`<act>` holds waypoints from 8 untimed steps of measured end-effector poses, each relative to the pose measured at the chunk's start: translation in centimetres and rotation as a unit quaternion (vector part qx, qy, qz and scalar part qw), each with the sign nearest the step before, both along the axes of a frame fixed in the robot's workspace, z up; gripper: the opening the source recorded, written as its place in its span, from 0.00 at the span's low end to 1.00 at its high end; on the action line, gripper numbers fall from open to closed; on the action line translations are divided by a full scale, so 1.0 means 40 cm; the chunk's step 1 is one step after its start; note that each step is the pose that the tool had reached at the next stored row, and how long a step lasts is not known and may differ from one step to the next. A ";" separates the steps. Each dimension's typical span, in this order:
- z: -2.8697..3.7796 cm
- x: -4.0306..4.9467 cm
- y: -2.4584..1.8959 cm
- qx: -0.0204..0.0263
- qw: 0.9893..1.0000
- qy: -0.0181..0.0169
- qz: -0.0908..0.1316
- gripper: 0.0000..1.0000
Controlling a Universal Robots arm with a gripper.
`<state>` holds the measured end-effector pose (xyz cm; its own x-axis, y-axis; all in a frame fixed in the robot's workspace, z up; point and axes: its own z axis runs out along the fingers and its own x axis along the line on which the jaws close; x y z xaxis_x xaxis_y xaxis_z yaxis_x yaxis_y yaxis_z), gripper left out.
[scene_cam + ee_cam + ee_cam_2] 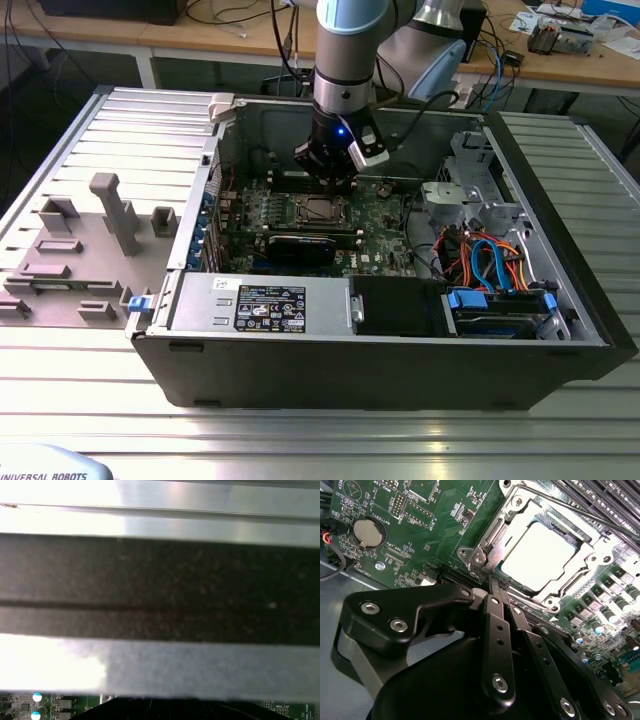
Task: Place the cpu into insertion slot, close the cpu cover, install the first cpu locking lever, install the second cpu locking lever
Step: 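Install the second cpu locking lever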
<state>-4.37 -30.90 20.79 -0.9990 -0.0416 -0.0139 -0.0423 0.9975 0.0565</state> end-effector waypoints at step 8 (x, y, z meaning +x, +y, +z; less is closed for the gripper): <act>0.000 0.000 -0.006 0.000 1.000 0.000 0.000 0.11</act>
<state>-4.38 -31.15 20.79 -0.9990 -0.0413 -0.0139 -0.0420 0.9975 0.0565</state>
